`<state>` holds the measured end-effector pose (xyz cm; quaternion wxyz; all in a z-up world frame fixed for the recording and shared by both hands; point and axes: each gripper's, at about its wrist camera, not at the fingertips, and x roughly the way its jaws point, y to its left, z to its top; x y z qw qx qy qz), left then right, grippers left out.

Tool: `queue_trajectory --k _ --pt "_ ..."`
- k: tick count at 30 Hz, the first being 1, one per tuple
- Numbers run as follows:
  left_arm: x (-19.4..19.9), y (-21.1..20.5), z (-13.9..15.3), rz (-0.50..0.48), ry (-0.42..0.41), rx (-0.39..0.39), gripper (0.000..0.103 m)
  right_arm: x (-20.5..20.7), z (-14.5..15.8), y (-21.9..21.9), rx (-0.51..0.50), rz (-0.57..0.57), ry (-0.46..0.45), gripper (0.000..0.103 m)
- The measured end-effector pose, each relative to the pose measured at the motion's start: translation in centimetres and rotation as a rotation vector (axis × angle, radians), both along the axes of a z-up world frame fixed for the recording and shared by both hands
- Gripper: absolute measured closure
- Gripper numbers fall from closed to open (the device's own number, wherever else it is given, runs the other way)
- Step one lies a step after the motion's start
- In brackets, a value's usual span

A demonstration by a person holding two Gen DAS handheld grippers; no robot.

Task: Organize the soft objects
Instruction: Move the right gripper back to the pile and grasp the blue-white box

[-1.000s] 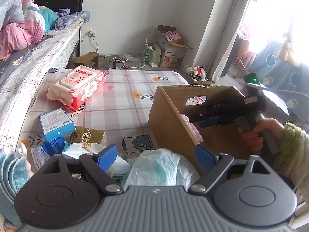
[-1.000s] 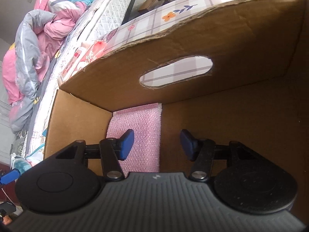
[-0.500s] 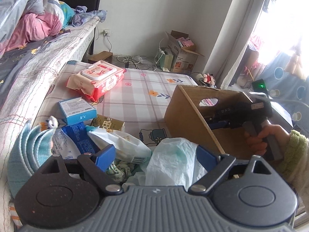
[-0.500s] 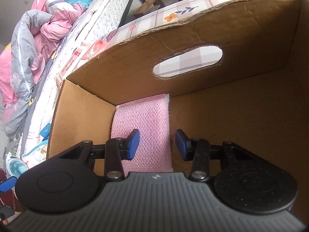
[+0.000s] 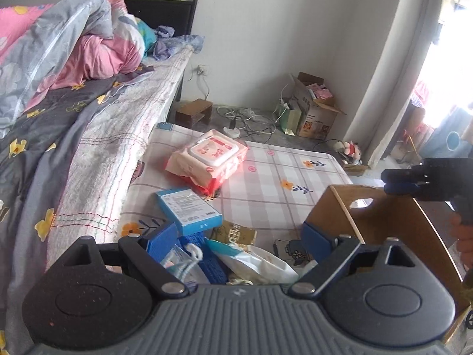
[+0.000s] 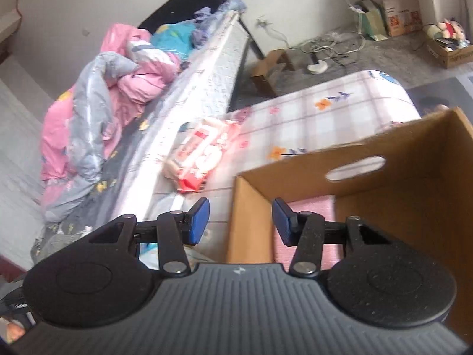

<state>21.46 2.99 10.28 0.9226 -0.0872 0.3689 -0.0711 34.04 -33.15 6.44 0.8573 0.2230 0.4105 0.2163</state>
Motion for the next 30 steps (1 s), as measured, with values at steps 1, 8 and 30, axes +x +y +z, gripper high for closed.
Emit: queue_trajectory --k 1,8,30 --pt "1.2 0.7 0.0 0.005 0.031 -0.008 0.012 0.3 0.8 1.4 0.016 0.032 -0.002 0.057" --pt "9.6 4.4 -3.8 0.096 0.282 -0.094 0.033 5.7 0.5 13.2 0.064 0.198 0.156 0.057" --pt "19.7 6.5 -13.7 0.123 0.541 -0.229 0.048 17.6 -15.1 24.3 0.023 0.205 0.511 0.075"
